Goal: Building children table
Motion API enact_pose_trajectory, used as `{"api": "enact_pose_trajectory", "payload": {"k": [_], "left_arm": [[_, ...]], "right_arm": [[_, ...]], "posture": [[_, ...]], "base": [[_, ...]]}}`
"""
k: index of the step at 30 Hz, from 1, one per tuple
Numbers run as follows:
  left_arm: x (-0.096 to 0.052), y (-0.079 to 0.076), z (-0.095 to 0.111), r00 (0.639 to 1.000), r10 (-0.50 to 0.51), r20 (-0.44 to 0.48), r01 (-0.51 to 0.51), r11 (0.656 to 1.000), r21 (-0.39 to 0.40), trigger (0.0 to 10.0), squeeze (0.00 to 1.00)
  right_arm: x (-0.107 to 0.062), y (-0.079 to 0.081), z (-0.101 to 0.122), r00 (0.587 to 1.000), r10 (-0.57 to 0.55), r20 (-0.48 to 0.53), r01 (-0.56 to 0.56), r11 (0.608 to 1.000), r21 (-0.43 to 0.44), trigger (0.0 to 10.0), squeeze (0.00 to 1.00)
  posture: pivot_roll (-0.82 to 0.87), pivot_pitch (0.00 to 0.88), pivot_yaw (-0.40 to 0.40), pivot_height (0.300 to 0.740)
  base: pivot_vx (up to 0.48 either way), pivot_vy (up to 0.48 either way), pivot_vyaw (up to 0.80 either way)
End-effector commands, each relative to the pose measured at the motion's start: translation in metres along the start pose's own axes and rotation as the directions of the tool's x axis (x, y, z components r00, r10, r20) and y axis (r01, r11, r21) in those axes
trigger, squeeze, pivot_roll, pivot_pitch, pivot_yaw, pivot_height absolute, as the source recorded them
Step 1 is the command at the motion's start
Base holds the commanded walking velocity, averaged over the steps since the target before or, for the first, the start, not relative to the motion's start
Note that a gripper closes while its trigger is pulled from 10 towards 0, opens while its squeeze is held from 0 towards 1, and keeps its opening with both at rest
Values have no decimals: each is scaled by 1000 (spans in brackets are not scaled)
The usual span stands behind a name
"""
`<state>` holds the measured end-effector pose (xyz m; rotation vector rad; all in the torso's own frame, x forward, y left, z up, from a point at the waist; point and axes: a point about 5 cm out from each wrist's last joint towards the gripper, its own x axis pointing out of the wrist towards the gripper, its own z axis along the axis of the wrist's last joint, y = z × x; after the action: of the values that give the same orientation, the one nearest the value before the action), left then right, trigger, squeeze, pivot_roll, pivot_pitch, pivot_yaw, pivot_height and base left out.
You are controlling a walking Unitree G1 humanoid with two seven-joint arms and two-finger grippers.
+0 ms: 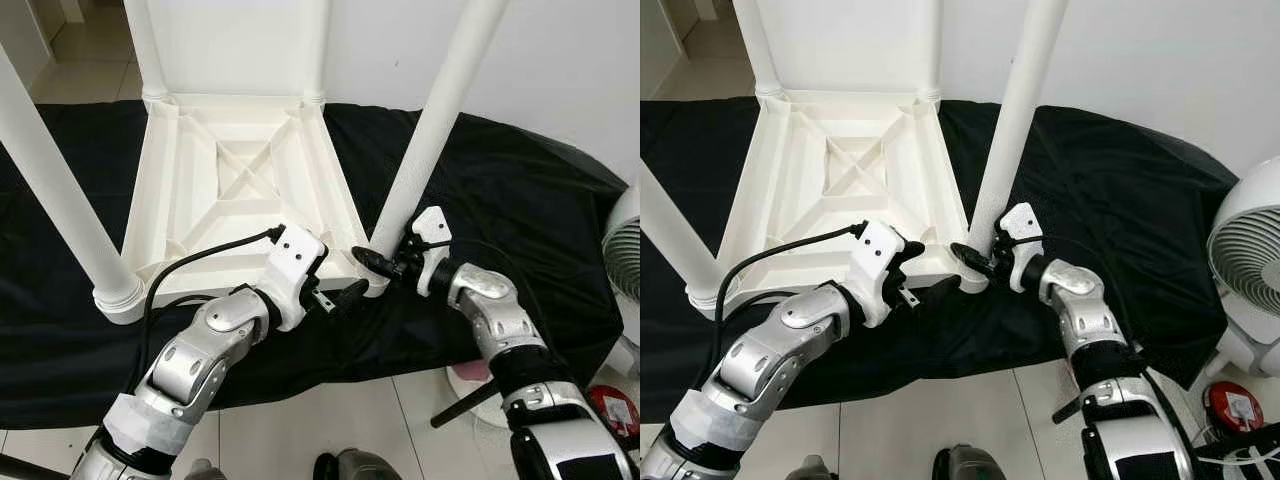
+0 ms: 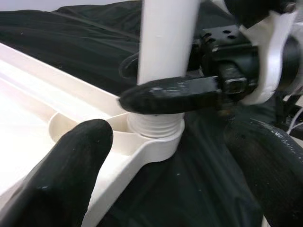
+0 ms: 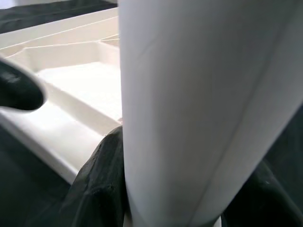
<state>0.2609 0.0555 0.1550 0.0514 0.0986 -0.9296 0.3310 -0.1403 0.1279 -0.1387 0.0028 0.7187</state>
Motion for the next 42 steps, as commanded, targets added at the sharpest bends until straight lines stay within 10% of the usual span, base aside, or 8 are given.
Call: {"api": "enact_pose_trajectory", "payload": {"k": [1, 6, 15, 27, 28, 39, 40, 42], "left_arm": [[1, -7, 1, 996, -94, 5, 94, 995, 10, 10000, 0], [1, -8, 1, 996, -94, 5, 93, 996, 9, 10000, 0], [-1, -9, 1, 996, -93, 1, 93, 996, -4, 10000, 0], [1, -11, 1, 995, -98, 4, 98, 995, -13, 10000, 0], [1, -11, 1, 995, -98, 5, 98, 995, -13, 10000, 0], [1, -13, 1, 995, -99, 10, 99, 995, -23, 10000, 0], [1, -13, 1, 995, -99, 10, 100, 995, -24, 10000, 0], [1, -13, 1, 995, -99, 10, 100, 995, -24, 10000, 0]], "right_arm": [[0, -1, -4, 990, -138, -41, 138, 990, -4, 10000, 0], [3, 6, -3, 968, -247, -36, 248, 968, 27, 10000, 0], [8, 30, 0, 789, -604, -111, 614, 775, 149, 10000, 0], [9, 39, 9, 787, -611, -84, 616, 769, 174, 10000, 0], [8, 39, 10, 785, -614, -80, 617, 767, 175, 10000, 1000], [-5, 24, 9, 826, -560, -63, 560, 804, 199, 10000, 1000], [-9, 18, 9, 884, -467, -38, 464, 863, 198, 10000, 0], [-9, 18, 9, 884, -467, -38, 464, 863, 198, 10000, 0]], "posture": [[36, 0, -76, 740], [35, 0, -76, 740], [36, 0, -75, 740], [30, 0, -79, 740], [31, 0, -82, 740], [31, 0, -87, 740], [28, 0, -87, 740], [28, 0, -87, 740]], "base": [[0, 0, 0], [0, 0, 0], [0, 0, 0], [0, 0, 0], [0, 0, 0], [0, 0, 0], [0, 0, 0], [0, 0, 0]]}}
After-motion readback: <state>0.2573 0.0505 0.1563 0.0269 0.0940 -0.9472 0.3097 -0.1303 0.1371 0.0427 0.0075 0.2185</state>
